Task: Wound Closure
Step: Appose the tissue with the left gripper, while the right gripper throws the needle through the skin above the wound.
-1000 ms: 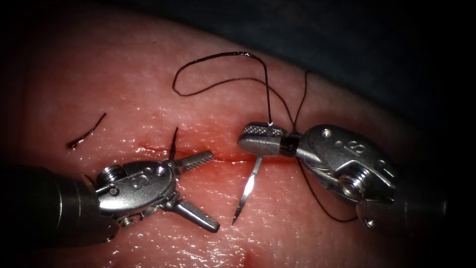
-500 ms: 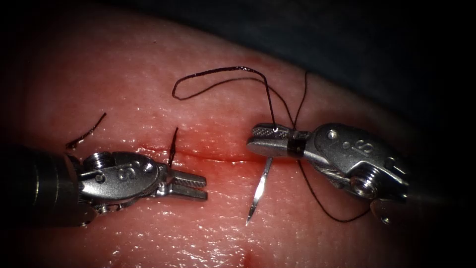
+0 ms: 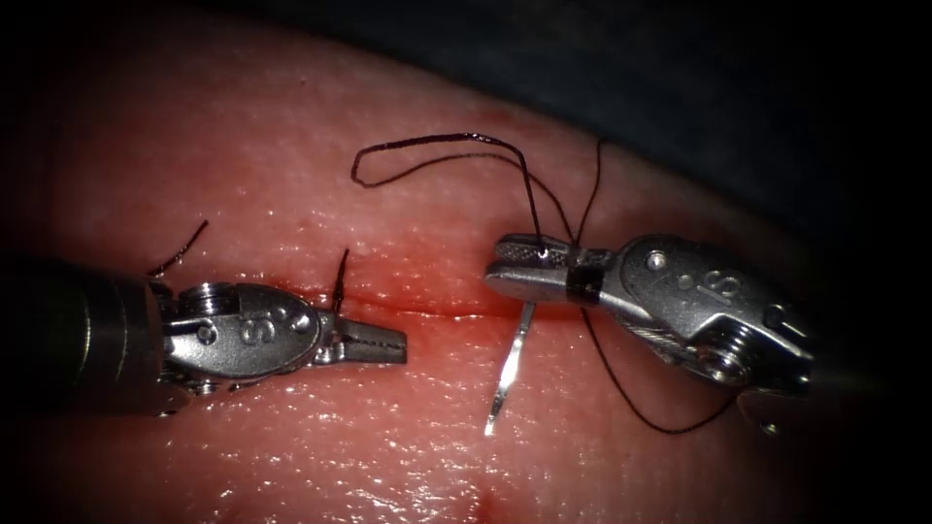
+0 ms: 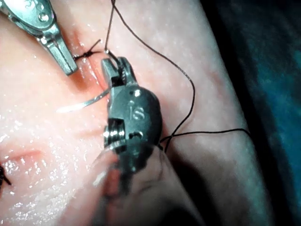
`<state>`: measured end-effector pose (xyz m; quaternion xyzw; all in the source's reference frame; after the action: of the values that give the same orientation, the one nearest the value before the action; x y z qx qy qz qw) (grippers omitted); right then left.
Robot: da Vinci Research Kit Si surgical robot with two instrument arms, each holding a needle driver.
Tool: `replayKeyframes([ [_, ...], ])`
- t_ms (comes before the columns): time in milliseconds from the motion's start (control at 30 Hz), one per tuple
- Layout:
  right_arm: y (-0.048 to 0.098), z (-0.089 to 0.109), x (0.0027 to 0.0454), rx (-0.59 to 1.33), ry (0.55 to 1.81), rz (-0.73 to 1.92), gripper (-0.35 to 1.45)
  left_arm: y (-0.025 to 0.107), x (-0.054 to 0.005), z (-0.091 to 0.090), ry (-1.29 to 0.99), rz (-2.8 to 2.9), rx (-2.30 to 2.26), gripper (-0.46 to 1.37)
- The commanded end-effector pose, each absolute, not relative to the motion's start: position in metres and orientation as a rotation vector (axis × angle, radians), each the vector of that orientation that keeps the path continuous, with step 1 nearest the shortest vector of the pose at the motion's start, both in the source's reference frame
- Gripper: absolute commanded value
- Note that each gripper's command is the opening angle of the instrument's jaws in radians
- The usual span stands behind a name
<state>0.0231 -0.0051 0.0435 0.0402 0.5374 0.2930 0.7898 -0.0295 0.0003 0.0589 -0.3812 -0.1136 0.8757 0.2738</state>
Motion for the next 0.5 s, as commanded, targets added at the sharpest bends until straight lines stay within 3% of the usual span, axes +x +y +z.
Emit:
replayKeyframes([
  [33,-0.0049,0.0435,0.0229,0.059,1.164,0.602,-0.35,0.0004,-0.0296,0.059,-0.296,2.358,-1.021,-0.35],
  [500,-0.004,0.0423,0.0232,-0.036,1.232,0.445,-0.35,-0.0013,-0.0305,0.0628,-0.241,2.436,-0.852,-0.35],
])
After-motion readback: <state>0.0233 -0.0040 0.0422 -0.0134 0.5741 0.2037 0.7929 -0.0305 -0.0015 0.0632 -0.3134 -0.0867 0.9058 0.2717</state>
